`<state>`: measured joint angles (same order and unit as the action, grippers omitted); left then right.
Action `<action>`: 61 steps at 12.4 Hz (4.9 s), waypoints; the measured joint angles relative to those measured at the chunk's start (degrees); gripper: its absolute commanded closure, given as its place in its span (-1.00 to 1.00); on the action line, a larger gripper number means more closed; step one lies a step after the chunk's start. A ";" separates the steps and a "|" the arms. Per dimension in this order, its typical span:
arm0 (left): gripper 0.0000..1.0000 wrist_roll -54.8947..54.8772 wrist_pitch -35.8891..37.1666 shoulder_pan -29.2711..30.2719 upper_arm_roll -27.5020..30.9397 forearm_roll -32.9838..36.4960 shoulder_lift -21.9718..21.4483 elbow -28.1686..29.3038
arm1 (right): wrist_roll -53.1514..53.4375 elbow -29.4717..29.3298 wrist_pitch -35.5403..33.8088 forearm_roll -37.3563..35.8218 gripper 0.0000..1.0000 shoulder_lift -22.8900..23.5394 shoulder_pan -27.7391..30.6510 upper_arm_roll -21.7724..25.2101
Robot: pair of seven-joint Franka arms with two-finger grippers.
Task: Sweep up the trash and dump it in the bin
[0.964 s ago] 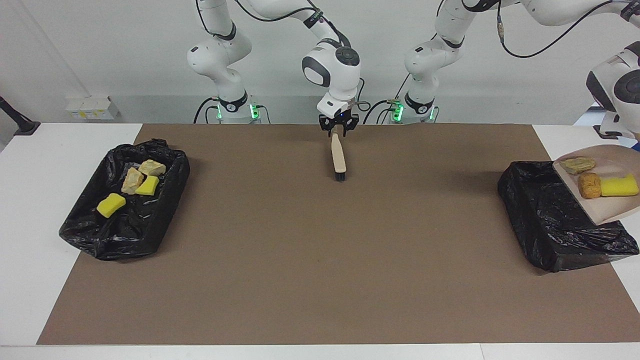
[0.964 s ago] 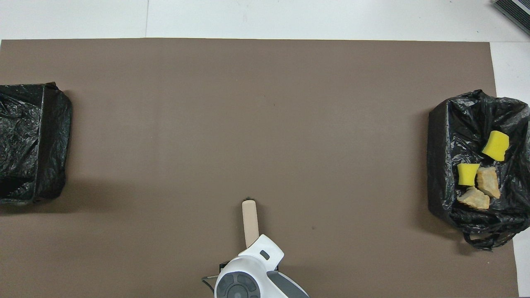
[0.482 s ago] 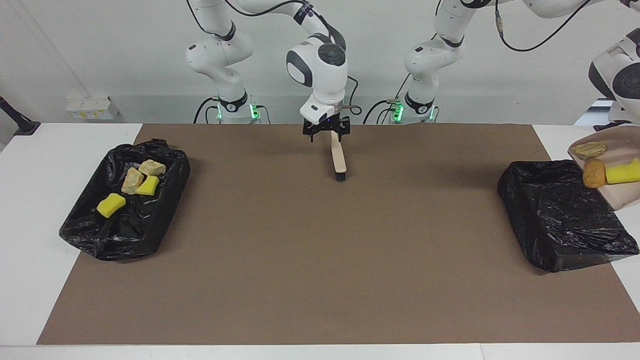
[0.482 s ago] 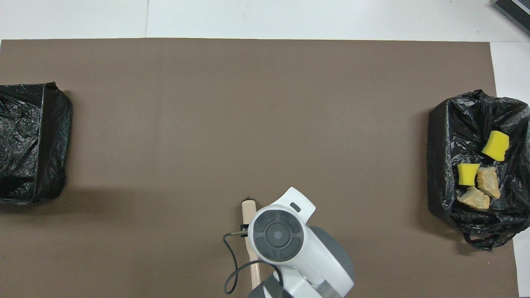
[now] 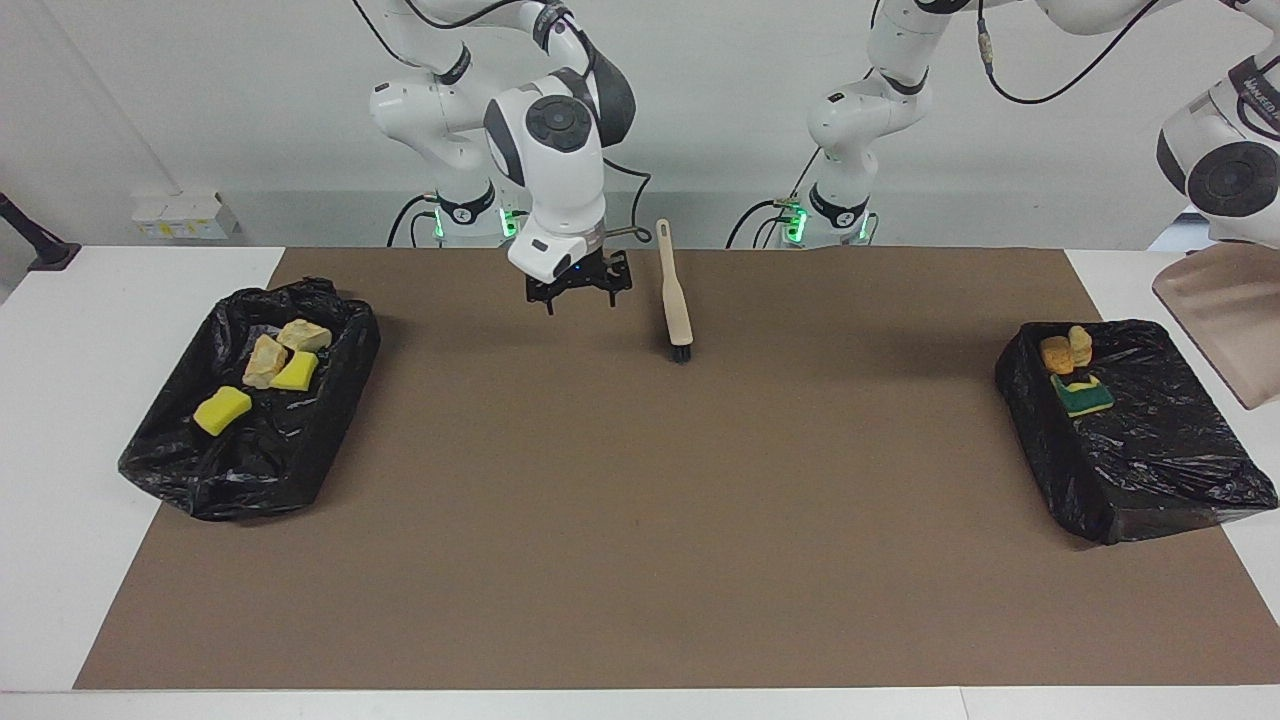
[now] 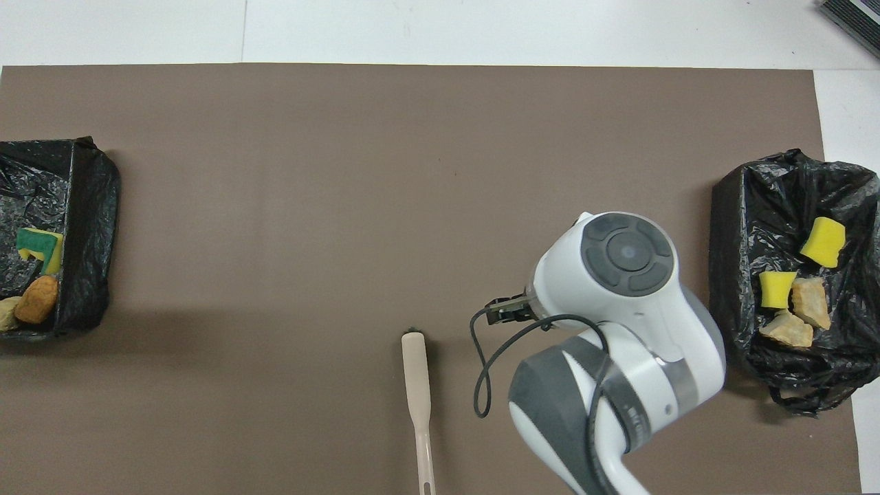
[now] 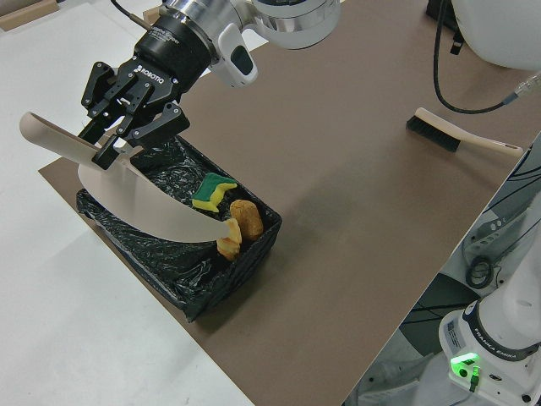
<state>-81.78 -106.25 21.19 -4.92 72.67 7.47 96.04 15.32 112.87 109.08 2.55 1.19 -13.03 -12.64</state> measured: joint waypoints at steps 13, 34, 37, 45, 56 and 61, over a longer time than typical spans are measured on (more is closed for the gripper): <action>1.00 19.16 14.70 -26.07 -2.02 -30.58 3.36 4.05 | -18.22 -8.84 -4.11 -0.26 -1.00 0.05 24.87 0.44; 0.65 102.51 5.97 -49.21 -1.29 -74.99 28.33 -20.60 | -13.49 -21.10 -22.36 -1.88 -1.00 -5.29 15.42 13.60; -0.99 103.12 5.97 -49.35 -1.32 -75.24 28.33 -20.71 | -13.28 -20.44 -18.27 -2.16 -1.00 -5.18 15.41 13.44; -1.00 104.77 6.35 -47.61 2.98 -75.22 22.28 -18.88 | -12.04 -19.94 -17.91 -2.15 -1.00 -4.25 15.38 12.15; -1.00 82.38 -1.54 -34.80 9.19 -73.78 -1.99 8.46 | -9.14 -19.85 -18.06 -1.47 -1.00 -4.25 15.38 11.59; -1.00 73.98 6.51 -30.15 9.29 -73.78 -9.55 6.96 | -9.14 -19.84 -18.19 -1.47 -1.00 -4.25 15.38 11.59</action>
<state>-7.80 -99.75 -8.96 4.37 -1.11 -2.09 102.99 6.18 93.04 90.89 1.08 -3.05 2.35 -1.05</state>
